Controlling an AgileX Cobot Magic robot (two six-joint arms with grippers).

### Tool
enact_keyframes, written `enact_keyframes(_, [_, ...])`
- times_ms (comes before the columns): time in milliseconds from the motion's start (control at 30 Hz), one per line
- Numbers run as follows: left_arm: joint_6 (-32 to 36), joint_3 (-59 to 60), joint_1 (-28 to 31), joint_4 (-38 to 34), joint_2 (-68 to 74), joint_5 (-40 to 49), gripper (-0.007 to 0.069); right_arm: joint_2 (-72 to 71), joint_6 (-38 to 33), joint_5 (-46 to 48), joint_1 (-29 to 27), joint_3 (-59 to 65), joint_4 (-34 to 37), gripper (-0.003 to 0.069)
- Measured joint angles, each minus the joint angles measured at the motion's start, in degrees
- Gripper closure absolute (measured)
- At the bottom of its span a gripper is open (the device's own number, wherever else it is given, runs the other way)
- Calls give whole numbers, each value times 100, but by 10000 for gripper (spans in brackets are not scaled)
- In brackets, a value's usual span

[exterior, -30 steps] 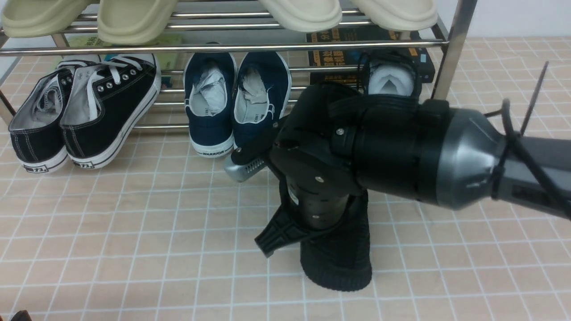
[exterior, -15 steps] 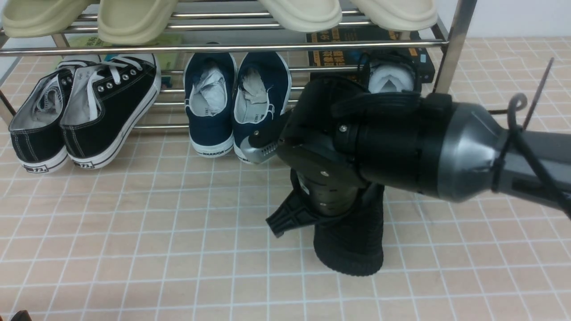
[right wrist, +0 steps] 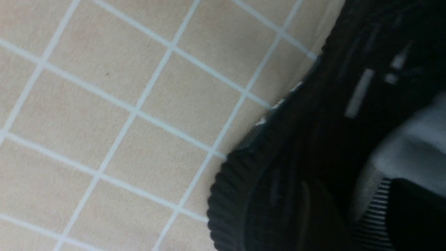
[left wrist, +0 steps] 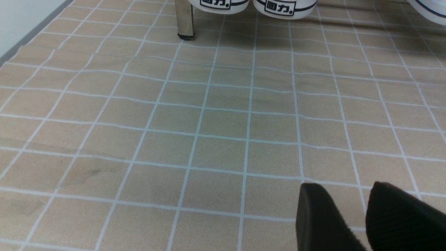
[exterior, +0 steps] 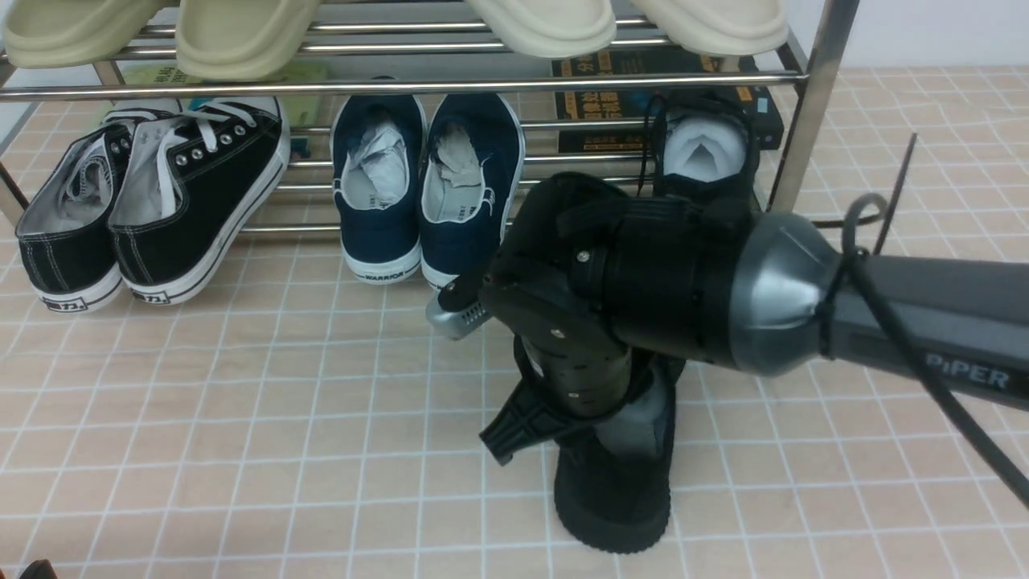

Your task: Take the shoes off the shelf from the light coffee tablecloth by hand.

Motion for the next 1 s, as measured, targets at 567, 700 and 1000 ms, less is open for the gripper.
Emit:
enact_keyframes(567, [0,0,0,0,0,0,384,-1153,-492,546,0,0,-238,608])
enact_keyframes(700, [0,0,0,0,0,0,384,-1365,-428,516,-91,-12,-721,673])
enact_keyframes(1000, [0,0,0,0,0,0,384,-1073,-357,-543,-1469,-435,-194,664])
